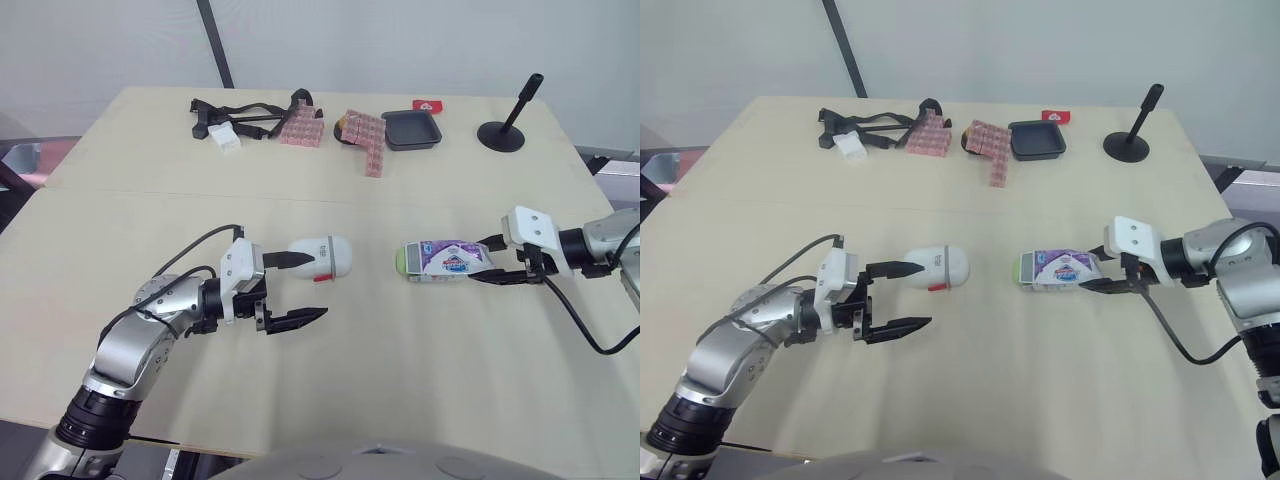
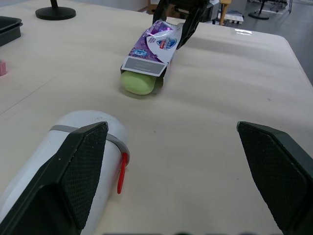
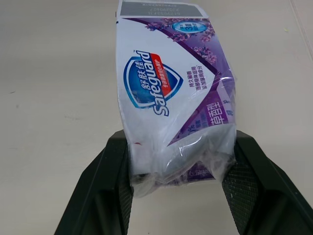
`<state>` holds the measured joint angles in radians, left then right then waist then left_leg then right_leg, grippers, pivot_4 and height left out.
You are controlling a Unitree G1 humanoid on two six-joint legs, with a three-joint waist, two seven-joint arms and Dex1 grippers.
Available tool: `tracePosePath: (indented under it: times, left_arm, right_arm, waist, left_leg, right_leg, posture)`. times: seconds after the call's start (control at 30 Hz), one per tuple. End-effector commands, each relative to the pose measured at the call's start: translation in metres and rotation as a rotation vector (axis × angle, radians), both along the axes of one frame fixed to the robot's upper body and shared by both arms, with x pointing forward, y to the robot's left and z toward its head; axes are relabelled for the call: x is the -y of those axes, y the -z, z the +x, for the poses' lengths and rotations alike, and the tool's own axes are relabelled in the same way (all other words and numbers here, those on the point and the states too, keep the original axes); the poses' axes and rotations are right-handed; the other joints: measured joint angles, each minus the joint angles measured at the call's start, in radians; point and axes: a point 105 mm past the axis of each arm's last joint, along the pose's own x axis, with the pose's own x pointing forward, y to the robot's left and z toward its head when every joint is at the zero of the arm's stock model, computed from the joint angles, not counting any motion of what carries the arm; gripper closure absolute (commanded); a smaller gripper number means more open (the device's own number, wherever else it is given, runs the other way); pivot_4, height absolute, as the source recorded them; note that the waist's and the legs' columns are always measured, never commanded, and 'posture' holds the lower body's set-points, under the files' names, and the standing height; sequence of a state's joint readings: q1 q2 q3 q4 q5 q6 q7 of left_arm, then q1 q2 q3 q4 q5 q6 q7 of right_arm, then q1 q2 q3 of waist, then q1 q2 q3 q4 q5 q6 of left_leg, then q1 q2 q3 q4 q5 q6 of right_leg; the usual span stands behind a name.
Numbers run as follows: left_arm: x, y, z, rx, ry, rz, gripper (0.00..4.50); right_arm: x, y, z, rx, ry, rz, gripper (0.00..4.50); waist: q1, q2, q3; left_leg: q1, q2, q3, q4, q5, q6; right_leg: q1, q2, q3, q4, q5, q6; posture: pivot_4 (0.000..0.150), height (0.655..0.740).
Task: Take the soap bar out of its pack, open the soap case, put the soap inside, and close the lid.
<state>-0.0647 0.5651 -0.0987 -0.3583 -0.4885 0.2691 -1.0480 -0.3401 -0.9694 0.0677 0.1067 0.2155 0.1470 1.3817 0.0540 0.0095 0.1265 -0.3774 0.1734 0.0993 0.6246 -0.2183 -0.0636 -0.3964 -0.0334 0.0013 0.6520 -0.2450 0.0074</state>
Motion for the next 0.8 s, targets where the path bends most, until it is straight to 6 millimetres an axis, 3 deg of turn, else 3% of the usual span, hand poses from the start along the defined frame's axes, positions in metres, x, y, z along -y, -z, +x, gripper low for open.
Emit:
tracePosePath:
  times: [0.03, 0.37, 0.8]
  left_arm:
    - [0.002, -0.006, -0.004, 0.035, 0.026, 0.009, 0.00]
    - [0.005, -0.014, -0.006, 0.045, 0.051, -0.003, 0.00]
    - [0.004, -0.009, -0.005, 0.035, 0.058, 0.002, 0.00]
  right_arm:
    - [0.007, -0.013, -0.003, 0.032, 0.007, -0.007, 2.04]
    - [0.019, -0.017, -0.006, 0.031, 0.035, -0.032, 2.04]
    - [0.044, -0.030, -0.022, 0.021, 0.119, -0.049, 2.04]
  waist:
    - [0.001, 0.000, 0.000]
    - [0.000, 0.000, 0.000]
    - [0.001, 0.000, 0.000]
  left_leg:
    - [0.000, 0.000, 0.000, 0.000, 0.000, 0.000]
    - [0.000, 0.000, 0.000, 0.000, 0.000, 0.000]
    - [0.000, 0.000, 0.001, 0.000, 0.000, 0.000]
  right_leg:
    - [0.000, 0.000, 0.000, 0.000, 0.000, 0.000]
    - [0.000, 0.000, 0.000, 0.000, 0.000, 0.000]
    - [0.000, 0.000, 0.000, 0.000, 0.000, 0.000]
  posture:
    - [0.150, 0.7400]
    - [0.150, 0.7400]
    - [0.150, 0.7400]
